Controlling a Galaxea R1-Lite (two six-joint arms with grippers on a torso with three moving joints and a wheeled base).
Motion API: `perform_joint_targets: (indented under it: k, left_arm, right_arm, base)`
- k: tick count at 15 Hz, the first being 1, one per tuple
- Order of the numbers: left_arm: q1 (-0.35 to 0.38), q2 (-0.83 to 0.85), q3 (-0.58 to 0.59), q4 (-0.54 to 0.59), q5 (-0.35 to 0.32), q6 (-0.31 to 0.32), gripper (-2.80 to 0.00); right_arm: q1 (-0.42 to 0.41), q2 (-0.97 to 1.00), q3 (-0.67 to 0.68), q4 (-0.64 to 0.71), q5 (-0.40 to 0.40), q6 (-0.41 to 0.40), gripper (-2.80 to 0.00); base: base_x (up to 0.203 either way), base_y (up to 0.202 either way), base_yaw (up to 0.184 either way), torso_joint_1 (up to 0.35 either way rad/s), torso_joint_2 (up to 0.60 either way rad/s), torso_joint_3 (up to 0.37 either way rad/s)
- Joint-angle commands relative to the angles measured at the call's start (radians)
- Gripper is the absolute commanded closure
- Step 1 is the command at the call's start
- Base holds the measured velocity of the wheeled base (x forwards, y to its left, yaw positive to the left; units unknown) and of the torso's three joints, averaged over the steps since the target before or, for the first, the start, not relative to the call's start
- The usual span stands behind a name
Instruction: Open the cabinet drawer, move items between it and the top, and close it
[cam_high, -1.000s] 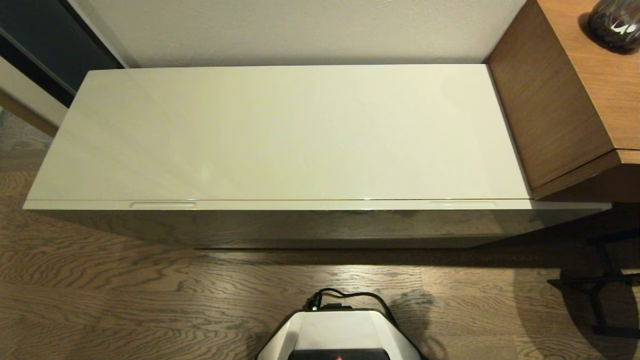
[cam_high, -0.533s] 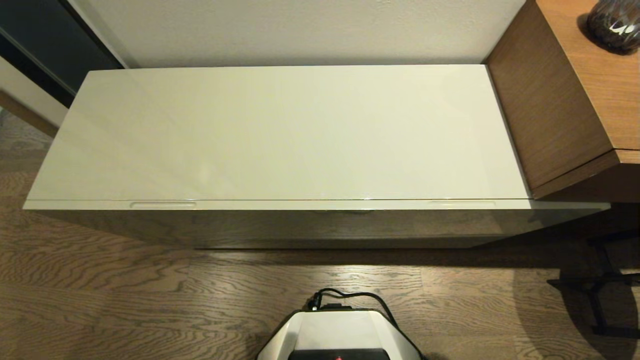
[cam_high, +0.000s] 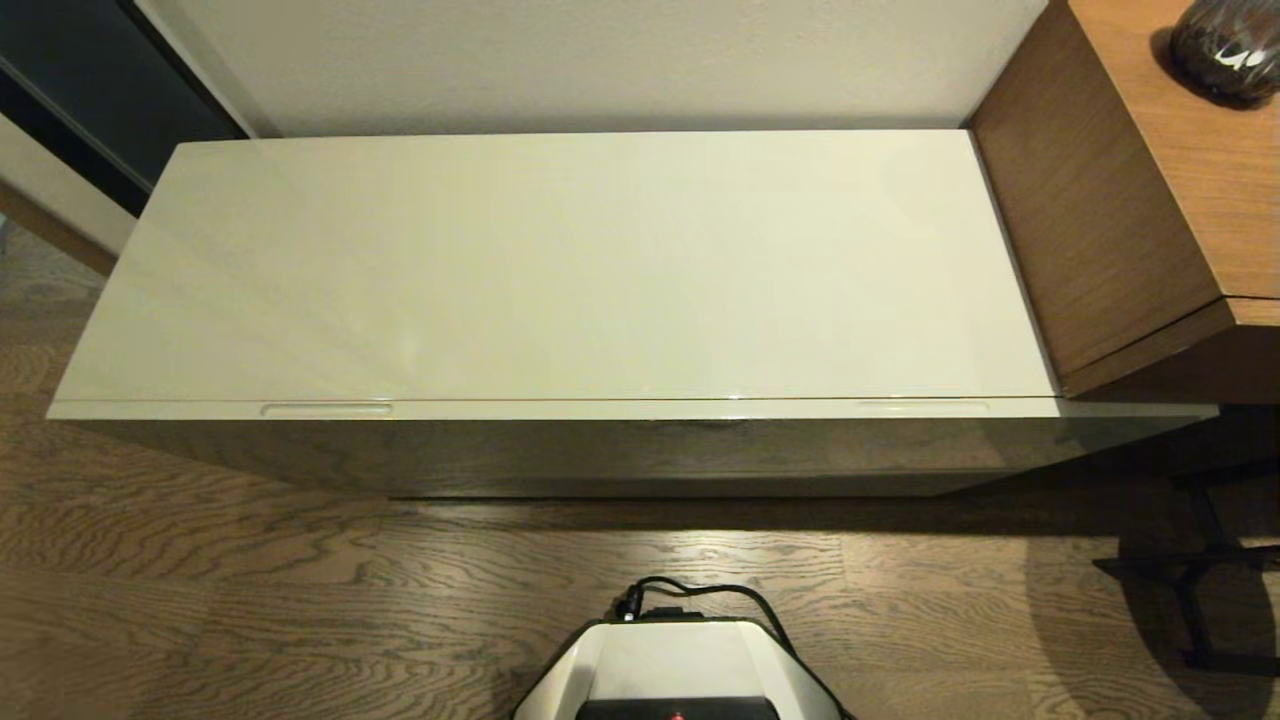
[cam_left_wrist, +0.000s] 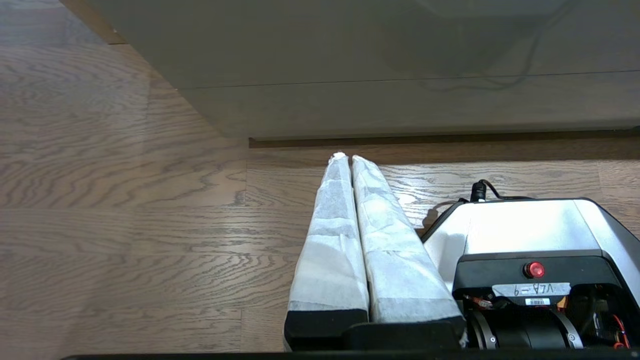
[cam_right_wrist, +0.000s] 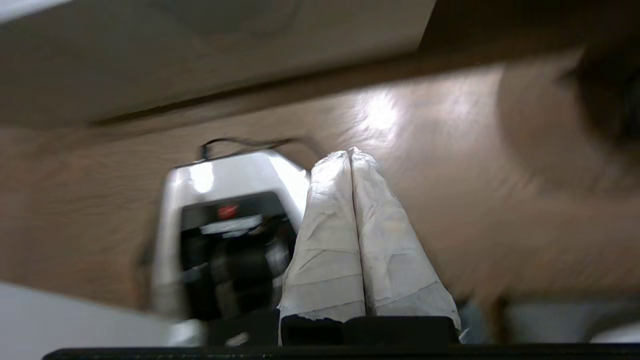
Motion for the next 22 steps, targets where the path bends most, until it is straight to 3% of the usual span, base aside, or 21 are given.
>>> perform_joint_targets:
  k: [1,4,6,9,10,14,22]
  left_arm:
    - [0.000,0.001,0.000,0.002,0.001,0.000,0.00]
    - [0.000,0.001,0.000,0.000,0.001,0.000,0.00]
    - [0.000,0.001,0.000,0.000,0.001,0.000,0.00]
    - [0.000,0.001,0.000,0.000,0.001,0.000,0.00]
    - [0.000,0.001,0.000,0.000,0.001,0.000,0.00]
    - [0.000,0.001,0.000,0.002,0.001,0.000,0.00]
    - [0.000,0.001,0.000,0.001,0.001,0.000,0.00]
  right_arm:
    - [0.009,-0.130,0.182,-0.212,-0.007,-0.095,0.00]
    - [0.012,-0.146,0.338,-0.474,-0.013,-0.131,0.00]
    - [0.012,-0.148,0.363,-0.523,-0.014,-0.136,0.00]
    - [0.012,-0.149,0.617,-0.891,-0.012,-0.150,0.00]
    - [0.012,-0.150,0.671,-0.956,-0.014,-0.162,0.00]
    - [0.012,-0.152,0.680,-0.753,-0.028,-0.175,0.00]
    - [0.012,-0.152,0.687,-0.791,-0.031,-0.174,0.00]
  base:
    - [0.000,0.000,0.000,0.000,0.00,0.000]
    - [0.000,0.000,0.000,0.000,0.00,0.000]
    - [0.000,0.000,0.000,0.000,0.00,0.000]
    - [0.000,0.000,0.000,0.000,0.00,0.000]
    - [0.000,0.000,0.000,0.000,0.00,0.000]
    - [0.000,0.000,0.000,0.000,0.00,0.000]
    - [0.000,0.000,0.000,0.000,0.00,0.000]
